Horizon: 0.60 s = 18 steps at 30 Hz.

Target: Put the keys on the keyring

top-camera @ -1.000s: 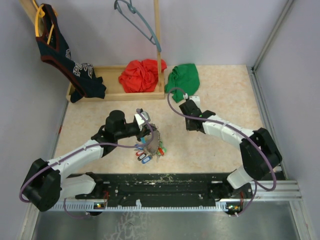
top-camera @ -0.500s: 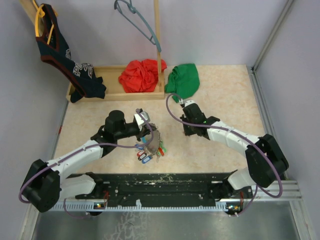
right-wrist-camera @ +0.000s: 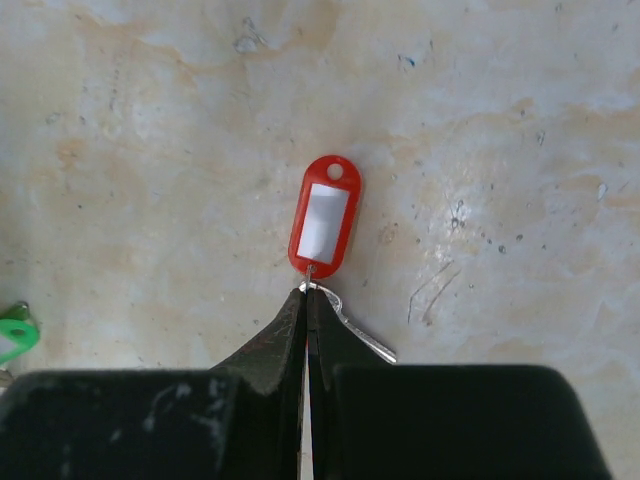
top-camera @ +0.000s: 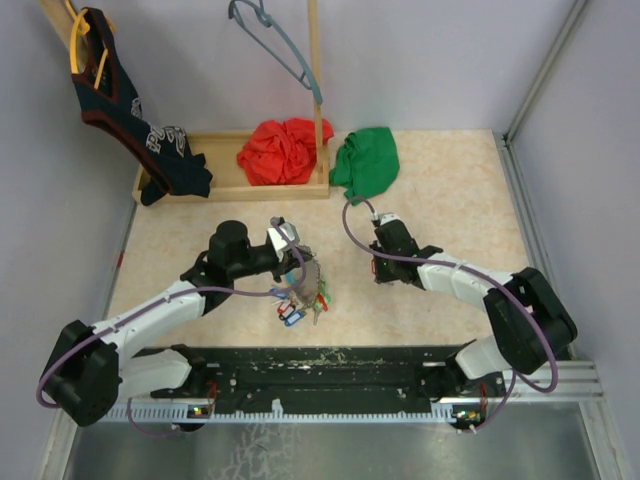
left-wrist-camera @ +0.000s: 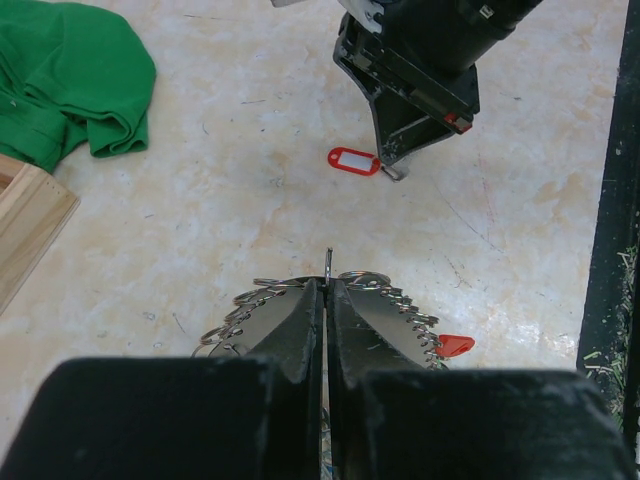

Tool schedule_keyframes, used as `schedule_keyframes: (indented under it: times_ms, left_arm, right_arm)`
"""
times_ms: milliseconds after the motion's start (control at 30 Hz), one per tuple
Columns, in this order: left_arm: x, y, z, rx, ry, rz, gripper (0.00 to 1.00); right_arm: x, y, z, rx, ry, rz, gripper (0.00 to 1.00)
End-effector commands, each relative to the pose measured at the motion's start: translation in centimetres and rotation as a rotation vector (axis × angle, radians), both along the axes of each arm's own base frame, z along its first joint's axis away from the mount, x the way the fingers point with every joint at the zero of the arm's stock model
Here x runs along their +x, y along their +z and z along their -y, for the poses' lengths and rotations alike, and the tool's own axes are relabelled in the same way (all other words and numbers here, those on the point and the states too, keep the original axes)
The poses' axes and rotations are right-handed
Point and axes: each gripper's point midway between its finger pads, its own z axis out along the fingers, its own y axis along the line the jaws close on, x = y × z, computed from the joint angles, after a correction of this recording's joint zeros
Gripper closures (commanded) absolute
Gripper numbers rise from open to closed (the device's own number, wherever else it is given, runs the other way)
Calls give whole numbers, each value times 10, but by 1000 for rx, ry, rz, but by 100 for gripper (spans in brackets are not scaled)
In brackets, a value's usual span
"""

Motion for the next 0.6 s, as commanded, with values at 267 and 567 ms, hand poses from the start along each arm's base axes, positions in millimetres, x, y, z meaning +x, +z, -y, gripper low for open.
schedule_keyframes:
  times_ms: [267,567]
  left_arm:
    - [-2,25,6,-59,-30,64,100]
    - [-2,25,6,-58,-29,62,100]
  right_arm:
    - [0,17,8,21,-124,-3,89]
    - [8,38,2,30,-123,-14,66]
